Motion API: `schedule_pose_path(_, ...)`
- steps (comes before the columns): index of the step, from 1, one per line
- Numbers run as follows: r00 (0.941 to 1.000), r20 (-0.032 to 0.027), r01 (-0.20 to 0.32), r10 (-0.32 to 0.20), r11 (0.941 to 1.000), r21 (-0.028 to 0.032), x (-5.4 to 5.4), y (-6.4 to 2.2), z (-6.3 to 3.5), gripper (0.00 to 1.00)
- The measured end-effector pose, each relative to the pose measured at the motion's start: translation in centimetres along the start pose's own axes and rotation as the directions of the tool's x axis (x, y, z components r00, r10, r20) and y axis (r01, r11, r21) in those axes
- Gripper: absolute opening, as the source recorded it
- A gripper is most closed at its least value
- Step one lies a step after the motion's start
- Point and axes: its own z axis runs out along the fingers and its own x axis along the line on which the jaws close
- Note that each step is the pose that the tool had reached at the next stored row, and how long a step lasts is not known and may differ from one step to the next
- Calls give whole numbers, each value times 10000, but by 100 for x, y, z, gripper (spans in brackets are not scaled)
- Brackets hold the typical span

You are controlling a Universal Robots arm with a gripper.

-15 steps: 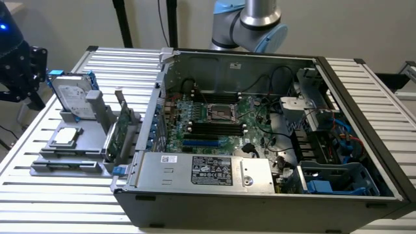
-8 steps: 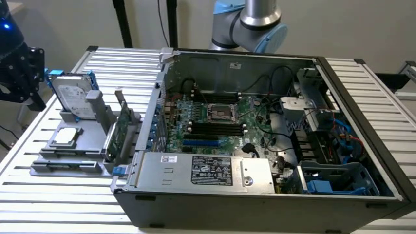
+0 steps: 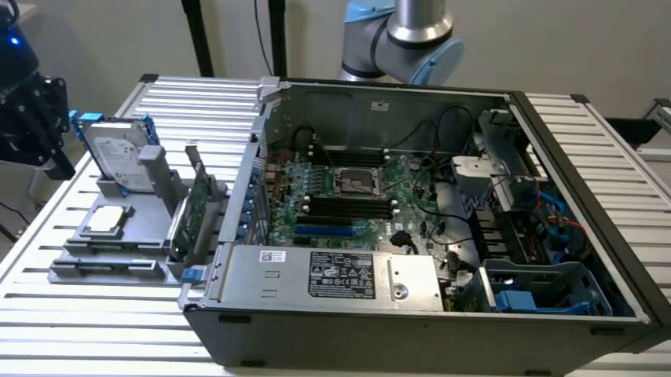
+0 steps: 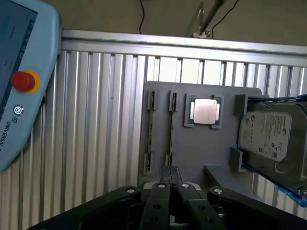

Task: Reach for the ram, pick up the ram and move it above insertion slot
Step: 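Pick up the ram and move it above insertion slot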

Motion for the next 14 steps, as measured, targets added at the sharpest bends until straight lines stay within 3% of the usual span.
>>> schedule_pose_path(3,10000,-2,2,-2,10000,9,10,4,3,17)
schedule_pose_path(7,10000,-5,1,0,10000,66,42,12,59,36)
schedule_pose_path(14,9999,-6,-104,104,9999,96,117,47,186,36)
